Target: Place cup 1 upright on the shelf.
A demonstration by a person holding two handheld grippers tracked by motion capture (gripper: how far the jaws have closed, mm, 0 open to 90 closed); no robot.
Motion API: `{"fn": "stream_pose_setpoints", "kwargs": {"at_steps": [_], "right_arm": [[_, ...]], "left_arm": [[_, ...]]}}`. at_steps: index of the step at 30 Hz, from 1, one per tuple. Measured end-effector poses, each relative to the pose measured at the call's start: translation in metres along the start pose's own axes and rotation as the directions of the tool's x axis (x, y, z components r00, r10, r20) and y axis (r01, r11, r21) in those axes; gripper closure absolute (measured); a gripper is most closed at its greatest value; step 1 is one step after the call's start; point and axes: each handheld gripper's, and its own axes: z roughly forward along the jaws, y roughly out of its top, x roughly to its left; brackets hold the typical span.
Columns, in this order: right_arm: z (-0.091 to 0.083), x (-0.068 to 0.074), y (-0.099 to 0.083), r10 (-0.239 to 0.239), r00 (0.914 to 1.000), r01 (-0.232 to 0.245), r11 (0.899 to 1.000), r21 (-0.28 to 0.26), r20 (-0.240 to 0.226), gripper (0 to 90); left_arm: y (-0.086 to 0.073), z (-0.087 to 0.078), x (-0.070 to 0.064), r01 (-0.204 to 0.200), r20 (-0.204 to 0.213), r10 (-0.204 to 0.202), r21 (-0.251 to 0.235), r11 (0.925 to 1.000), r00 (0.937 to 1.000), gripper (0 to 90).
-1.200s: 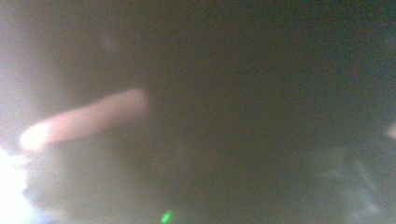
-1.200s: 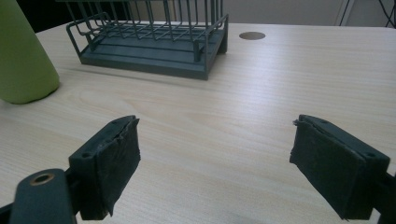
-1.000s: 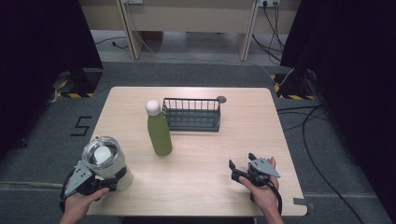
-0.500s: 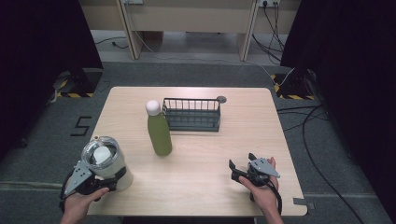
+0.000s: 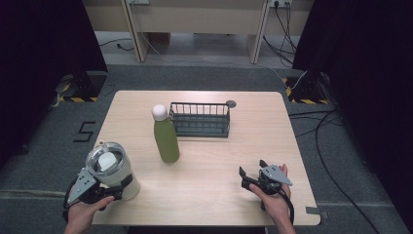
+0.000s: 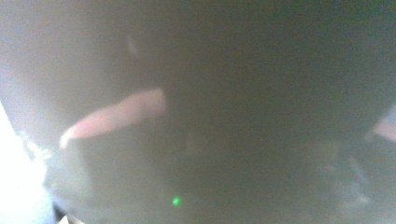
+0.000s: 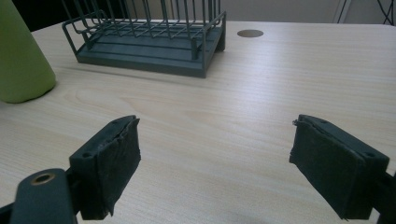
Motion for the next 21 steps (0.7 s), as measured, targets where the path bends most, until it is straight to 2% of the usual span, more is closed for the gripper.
{"fn": "stream_pose_setpoints", "kwargs": {"at_steps": [14,15,21], "right_arm": [[0.000,0.000,0.000,0.002,1.0000,-0.002,1.000,0.000,0.001,15.4],[0.000,0.000,0.000,0.002,1.0000,-0.002,1.000,-0.001,0.001,15.4],[-0.001,0.000,0.000,0.003,1.0000,-0.003,1.000,-0.001,0.000,15.4]], "left_arm": [[0.016,0.008,-0.016,-0.014,0.041,0.016,-0.038,0.9992,0.9990,9.2],[0.019,0.011,-0.019,-0.019,0.057,0.022,-0.048,0.9986,0.9981,9.2],[0.028,0.020,-0.034,-0.024,0.088,0.029,-0.056,0.9981,0.9957,9.2]]}}
